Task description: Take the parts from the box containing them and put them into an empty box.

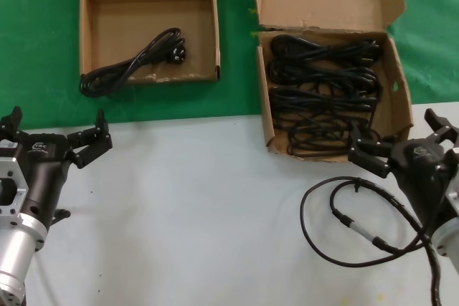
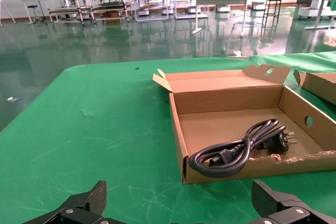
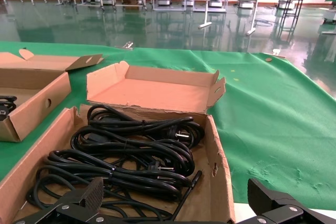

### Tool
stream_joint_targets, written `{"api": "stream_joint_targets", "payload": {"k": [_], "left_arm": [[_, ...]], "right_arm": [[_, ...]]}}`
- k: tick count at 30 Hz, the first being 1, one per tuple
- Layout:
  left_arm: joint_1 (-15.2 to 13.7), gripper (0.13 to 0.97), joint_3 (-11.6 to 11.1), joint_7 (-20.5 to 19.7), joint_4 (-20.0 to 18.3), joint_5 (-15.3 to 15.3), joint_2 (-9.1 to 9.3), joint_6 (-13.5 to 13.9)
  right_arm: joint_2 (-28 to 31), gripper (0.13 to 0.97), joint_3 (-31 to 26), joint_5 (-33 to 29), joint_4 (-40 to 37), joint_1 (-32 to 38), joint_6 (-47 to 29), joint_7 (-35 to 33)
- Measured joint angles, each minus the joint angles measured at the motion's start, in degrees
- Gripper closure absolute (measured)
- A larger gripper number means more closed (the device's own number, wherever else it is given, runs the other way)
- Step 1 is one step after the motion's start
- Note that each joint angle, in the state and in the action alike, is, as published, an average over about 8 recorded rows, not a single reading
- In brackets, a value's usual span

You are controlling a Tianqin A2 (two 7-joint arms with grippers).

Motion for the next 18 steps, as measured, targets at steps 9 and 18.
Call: {"api": "stream_joint_targets", "payload": {"k": [9,18], "left_arm": [[0.0,0.132,0.0,0.0,0.0,0.0,0.0,0.0],[0.0,0.132,0.0,0.0,0.0,0.0,0.0,0.0]], "right_arm": [[0.0,0.129,0.0,0.0,0.0,0.0,0.0,0.0],[0.0,0.129,0.0,0.0,0.0,0.0,0.0,0.0]]}}
